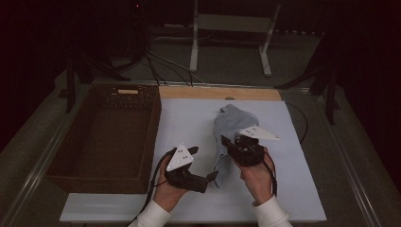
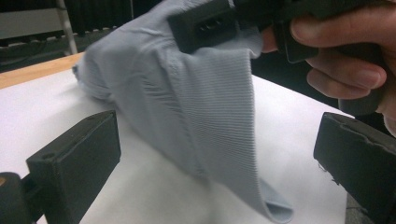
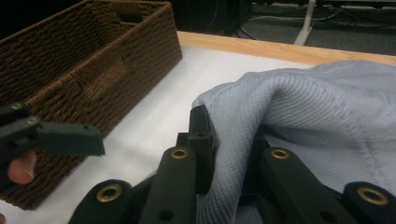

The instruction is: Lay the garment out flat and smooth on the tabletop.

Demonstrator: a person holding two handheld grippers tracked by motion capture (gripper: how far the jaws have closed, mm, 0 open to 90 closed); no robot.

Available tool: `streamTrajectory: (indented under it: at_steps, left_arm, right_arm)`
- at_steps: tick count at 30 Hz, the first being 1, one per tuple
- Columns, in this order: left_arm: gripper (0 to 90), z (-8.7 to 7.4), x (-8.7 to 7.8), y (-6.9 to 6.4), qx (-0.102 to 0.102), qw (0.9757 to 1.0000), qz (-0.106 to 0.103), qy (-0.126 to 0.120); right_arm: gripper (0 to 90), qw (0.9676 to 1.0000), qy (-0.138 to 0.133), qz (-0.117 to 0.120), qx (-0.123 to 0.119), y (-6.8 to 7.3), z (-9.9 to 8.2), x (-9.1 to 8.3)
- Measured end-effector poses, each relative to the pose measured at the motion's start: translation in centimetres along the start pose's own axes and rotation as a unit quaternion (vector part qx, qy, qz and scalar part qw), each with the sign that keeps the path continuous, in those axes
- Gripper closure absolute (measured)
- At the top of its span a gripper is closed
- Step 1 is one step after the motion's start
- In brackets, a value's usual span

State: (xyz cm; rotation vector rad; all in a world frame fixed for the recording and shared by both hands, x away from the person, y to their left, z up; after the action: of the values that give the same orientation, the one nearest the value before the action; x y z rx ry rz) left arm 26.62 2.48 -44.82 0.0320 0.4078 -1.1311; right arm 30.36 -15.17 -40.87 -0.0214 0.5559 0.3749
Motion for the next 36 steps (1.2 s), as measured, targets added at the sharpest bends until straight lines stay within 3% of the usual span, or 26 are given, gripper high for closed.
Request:
streamTrajectory:
  at_steps: [26,33,36]
  left_arm:
    - [7.0,-0.4,0.1,0.1,-0.005,0.9999,-0.001,0.016]
    - [11.3,-0.5,0.3,0.2,-0.004,0.9996,0.015,0.022]
    - [16.3,-0.4,0.1,0.4,-0.005,0.9989,0.041,0.021]
  right_arm:
    - [81.4,0.9993,-0.036,0.007,0.006,1.5,2.1,0.0]
    - [81.4,0.9991,-0.040,0.010,0.014,1.8,2.5,0.3]
    - [81.4,0.9987,-0.044,0.015,0.022,2.1,2.8,0.4]
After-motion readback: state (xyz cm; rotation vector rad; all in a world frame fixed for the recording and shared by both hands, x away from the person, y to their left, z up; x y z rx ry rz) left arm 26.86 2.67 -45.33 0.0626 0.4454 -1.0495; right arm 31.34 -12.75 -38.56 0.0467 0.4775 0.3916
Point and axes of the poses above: each handheld gripper's, and its own axes: x roughly forward along the jaws, z roughly out of its top, y roughly to its left, the point moved 3 cm from there along x, roughly forward along the jaws, and after that the axes turned 9 degrees about -z, right-handed, at the moved point
